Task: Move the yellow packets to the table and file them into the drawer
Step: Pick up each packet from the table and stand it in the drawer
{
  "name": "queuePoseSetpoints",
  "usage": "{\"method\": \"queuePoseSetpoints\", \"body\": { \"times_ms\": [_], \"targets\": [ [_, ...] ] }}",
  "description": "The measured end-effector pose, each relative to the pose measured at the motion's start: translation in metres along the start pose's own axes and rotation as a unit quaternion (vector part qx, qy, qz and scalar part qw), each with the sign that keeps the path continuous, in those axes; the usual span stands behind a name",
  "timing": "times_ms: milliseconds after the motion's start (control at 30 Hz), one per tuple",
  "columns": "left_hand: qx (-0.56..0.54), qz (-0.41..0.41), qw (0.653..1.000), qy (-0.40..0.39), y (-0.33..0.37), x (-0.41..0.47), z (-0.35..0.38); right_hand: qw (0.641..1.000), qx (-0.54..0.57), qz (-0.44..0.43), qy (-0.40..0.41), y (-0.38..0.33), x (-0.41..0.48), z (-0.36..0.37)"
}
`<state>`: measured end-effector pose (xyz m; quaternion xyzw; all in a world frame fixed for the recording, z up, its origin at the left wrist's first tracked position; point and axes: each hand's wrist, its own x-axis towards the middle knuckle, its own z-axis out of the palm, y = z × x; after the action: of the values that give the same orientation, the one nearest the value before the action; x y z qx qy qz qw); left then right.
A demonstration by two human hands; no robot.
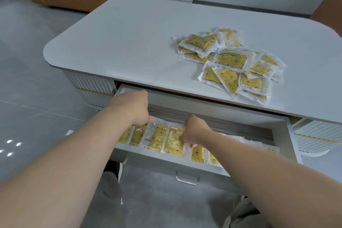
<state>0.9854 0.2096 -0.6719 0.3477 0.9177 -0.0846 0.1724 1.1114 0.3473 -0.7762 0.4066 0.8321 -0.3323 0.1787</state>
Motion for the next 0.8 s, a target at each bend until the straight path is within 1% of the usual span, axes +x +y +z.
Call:
{"method": "queuePoseSetpoints", "body": {
  "times_ms": [100,167,233,367,467,567,633,700,800],
  "targets": [
    [-0.012,0.020,1.000,0.011,0.002,-0.005,-0.002,0.990,-0.125,-0.023,0.054,0.002,-0.001,0.006],
    [-0.023,0.032,0.999,0.026,0.006,-0.007,-0.005,0.982,-0.174,-0.015,0.077,0.004,-0.002,0.009],
    [-0.037,0.041,0.997,0.051,0.011,-0.010,-0.008,0.977,-0.191,-0.005,0.092,0.006,-0.004,0.010],
    [-0.081,0.056,0.990,0.104,0.025,-0.013,-0.016,0.980,-0.180,-0.006,0.089,0.006,-0.013,0.005],
    [-0.130,0.070,0.979,0.141,0.040,-0.013,-0.021,0.986,-0.131,-0.030,0.101,0.000,-0.025,-0.018],
    [-0.166,0.094,0.966,0.174,0.061,-0.010,-0.023,0.987,-0.051,-0.056,0.142,0.003,-0.041,-0.052],
    [-0.184,0.118,0.958,0.188,0.079,-0.006,-0.023,0.981,0.015,-0.058,0.182,0.011,-0.050,-0.076],
    [-0.191,0.148,0.949,0.200,0.097,-0.001,-0.021,0.967,0.099,-0.054,0.228,0.021,-0.054,-0.097],
    [-0.164,0.192,0.944,0.214,0.121,0.012,-0.015,0.929,0.213,-0.021,0.303,0.038,-0.050,-0.124]
  ]
}}
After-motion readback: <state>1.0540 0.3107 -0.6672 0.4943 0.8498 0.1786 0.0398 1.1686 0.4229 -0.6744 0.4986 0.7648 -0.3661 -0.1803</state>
